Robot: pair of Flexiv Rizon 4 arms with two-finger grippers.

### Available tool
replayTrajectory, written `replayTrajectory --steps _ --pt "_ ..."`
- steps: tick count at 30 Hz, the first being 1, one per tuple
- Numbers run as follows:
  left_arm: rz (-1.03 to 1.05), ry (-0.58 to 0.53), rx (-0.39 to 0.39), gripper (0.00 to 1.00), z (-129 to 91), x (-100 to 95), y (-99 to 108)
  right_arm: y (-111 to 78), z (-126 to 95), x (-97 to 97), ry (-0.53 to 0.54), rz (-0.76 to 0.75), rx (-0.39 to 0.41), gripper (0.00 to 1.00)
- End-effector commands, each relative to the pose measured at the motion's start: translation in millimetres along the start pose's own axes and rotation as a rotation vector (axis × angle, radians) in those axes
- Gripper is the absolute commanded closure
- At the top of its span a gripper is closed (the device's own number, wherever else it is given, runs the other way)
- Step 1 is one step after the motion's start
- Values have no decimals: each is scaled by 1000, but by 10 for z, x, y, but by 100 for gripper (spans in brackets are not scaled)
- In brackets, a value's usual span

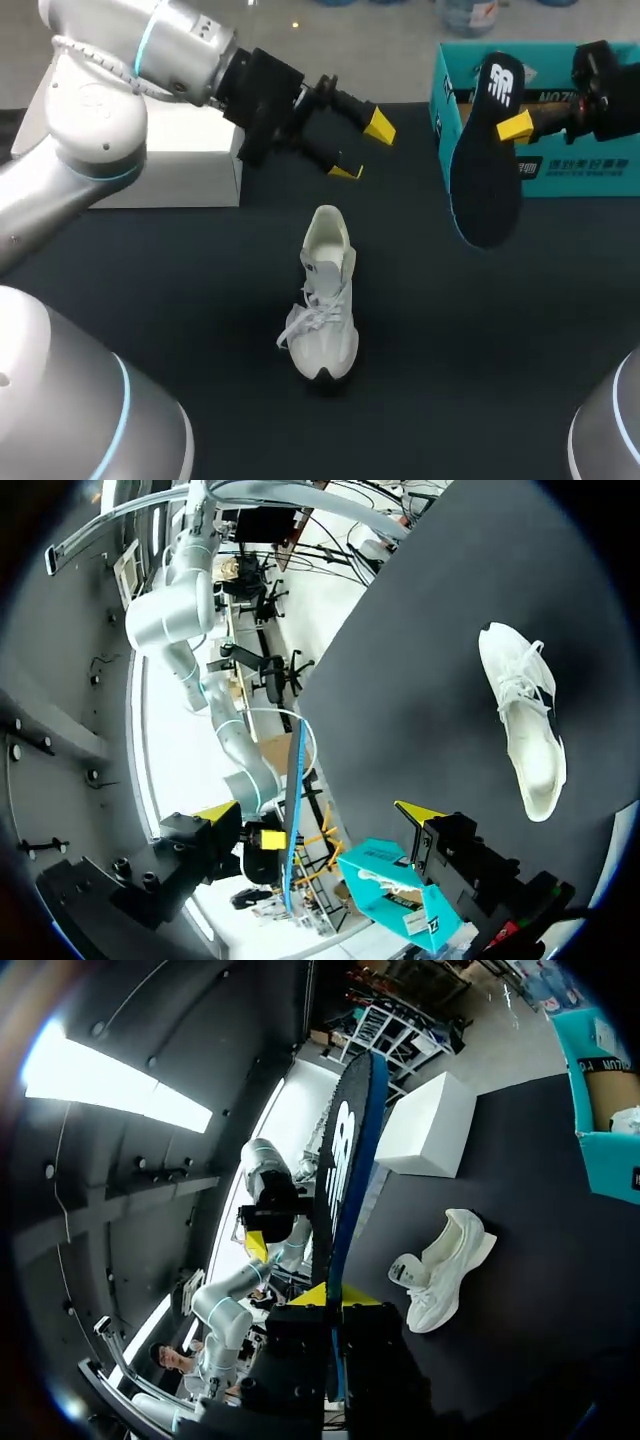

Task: Take the shoe out of the shoebox, open the shoe tongue, remove and reinsert the insole, then place the shoe into the shoebox

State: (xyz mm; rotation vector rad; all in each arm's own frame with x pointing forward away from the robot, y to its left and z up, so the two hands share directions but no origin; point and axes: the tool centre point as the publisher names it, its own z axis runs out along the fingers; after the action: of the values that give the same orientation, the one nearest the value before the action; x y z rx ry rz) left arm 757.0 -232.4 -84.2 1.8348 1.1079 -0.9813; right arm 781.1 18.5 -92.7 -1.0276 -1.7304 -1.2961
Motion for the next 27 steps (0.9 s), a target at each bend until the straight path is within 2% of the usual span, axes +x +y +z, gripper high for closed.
replayTrajectory --steps 1,9,15,19,20,21,22,24,27 --pt "53 -179 -90 0 166 -16 -9 236 122 -61 11 14 101 100" --pt "37 -246 -84 0 394 -164 65 512 357 -178 16 45 119 100" --pt "34 -267 -110 0 463 -229 106 628 494 -234 19 62 128 100" --pt "34 -273 -120 0 510 -237 137 670 546 -201 32 47 127 100" --pt "32 -273 -127 9 522 -233 144 673 548 -197 31 46 126 100" --pt "31 -270 -131 31 536 -229 153 677 557 -184 32 43 124 100" --pt "30 -267 -133 39 547 -223 161 682 565 -172 34 40 125 100" --pt "22 -264 -136 15 557 -198 176 688 570 -151 34 33 126 100" --pt "14 -247 -187 13 558 -160 204 674 575 -145 33 32 126 100"
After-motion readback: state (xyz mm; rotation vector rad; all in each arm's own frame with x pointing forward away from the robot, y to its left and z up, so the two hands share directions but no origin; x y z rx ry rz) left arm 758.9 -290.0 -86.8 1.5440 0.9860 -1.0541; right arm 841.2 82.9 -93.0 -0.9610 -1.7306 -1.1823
